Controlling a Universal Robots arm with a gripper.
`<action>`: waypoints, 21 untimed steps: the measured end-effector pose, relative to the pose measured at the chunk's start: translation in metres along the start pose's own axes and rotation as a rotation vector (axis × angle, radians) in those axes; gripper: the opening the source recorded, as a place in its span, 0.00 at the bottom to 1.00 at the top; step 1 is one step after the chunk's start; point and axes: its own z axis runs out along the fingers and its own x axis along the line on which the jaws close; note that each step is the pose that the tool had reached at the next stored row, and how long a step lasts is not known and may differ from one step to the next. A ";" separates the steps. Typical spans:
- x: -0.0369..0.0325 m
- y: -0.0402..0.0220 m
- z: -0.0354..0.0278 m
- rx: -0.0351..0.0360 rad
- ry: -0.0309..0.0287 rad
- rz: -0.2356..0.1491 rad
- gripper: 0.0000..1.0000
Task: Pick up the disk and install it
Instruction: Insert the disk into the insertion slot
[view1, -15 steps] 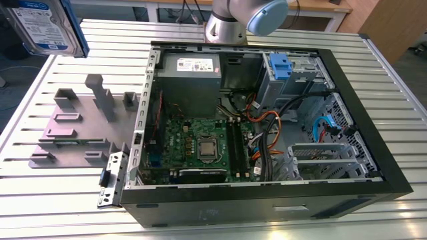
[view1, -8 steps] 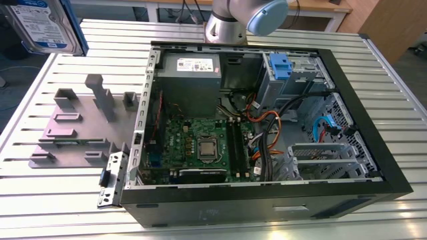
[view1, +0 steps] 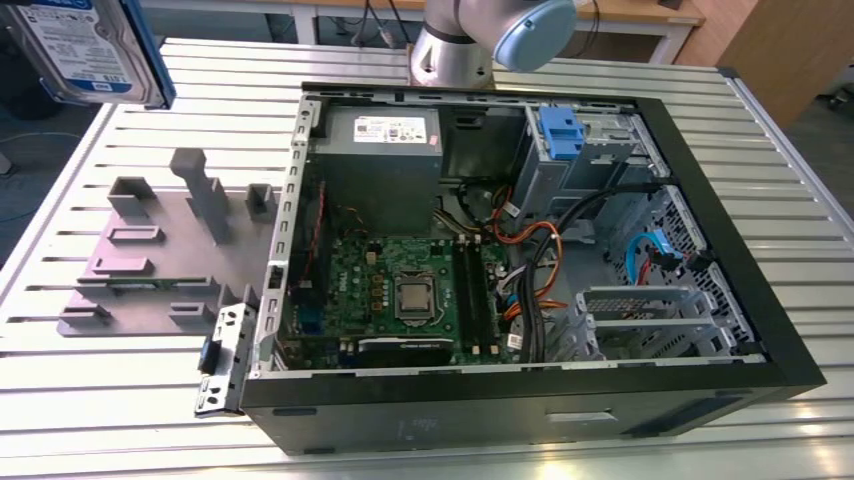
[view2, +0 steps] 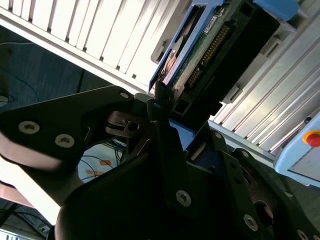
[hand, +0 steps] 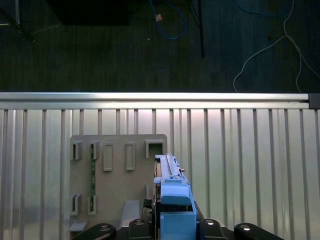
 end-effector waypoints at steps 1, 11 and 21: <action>0.0000 0.0000 -0.0006 0.0000 0.0000 0.000 0.37; -0.0007 0.0004 -0.0076 -0.0001 0.0000 0.000 0.37; -0.0013 0.0008 -0.0144 -0.0001 0.0000 0.000 0.37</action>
